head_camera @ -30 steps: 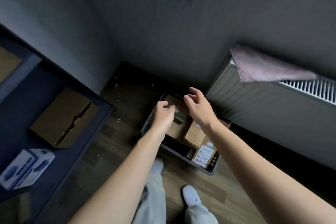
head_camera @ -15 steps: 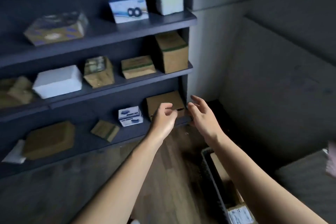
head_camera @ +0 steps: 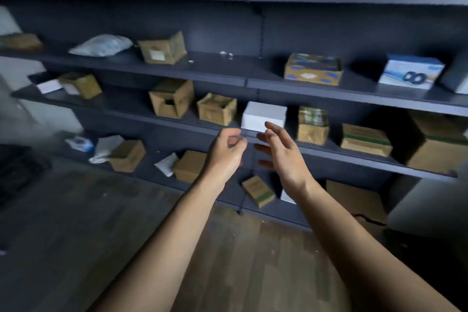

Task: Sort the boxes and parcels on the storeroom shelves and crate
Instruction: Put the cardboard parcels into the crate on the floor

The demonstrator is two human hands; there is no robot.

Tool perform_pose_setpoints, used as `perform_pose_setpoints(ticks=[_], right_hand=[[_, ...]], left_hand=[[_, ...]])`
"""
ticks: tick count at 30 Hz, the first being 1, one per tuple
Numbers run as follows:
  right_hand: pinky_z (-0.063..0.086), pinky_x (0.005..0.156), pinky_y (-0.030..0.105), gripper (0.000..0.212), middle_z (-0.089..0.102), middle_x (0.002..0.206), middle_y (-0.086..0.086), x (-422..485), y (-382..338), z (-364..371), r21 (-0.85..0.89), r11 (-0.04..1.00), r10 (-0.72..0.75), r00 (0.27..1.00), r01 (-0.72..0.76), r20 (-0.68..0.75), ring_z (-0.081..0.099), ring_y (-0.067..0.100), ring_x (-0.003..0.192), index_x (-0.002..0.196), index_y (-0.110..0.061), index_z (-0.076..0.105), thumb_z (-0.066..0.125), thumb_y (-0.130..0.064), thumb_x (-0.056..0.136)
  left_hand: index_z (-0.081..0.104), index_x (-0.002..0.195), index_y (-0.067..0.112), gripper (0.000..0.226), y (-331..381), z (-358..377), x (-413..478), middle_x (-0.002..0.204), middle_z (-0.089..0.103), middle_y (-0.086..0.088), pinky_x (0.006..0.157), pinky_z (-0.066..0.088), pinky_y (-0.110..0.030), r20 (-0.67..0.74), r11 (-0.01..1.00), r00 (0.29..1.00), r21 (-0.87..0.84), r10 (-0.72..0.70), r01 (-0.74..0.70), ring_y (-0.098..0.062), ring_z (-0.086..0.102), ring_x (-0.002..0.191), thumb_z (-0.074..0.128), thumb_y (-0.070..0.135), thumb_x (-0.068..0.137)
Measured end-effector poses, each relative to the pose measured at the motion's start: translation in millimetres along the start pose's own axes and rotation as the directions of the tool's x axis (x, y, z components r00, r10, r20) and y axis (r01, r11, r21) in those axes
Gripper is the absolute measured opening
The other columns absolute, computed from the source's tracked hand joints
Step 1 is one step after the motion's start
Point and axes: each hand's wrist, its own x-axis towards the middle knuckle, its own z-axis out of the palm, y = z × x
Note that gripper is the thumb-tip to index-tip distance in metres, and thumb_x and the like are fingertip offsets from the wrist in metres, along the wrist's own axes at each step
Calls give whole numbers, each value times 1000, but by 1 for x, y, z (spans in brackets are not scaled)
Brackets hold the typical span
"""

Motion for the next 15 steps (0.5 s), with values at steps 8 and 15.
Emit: perform_pose_setpoints(ticks=[8, 15], right_hand=[[52, 93, 36, 28, 59, 129, -3, 38, -12, 248, 32, 999, -29, 971, 22, 237, 62, 4, 103, 130, -33, 46, 44, -33, 102], [52, 91, 39, 29, 57, 131, -3, 100, -4, 407, 61, 998, -48, 924, 26, 379, 62, 8, 107, 131, -38, 45, 44, -34, 102]], left_hand=[[54, 112, 22, 16, -18, -243, 44, 104, 57, 6, 89, 55, -42, -245, 999, 970, -41, 9, -20, -19, 60, 108, 53, 16, 97], [56, 106, 26, 14, -50, -388, 109, 118, 61, -5, 83, 56, -37, -419, 998, 908, -63, -15, -13, -19, 61, 108, 54, 16, 96]])
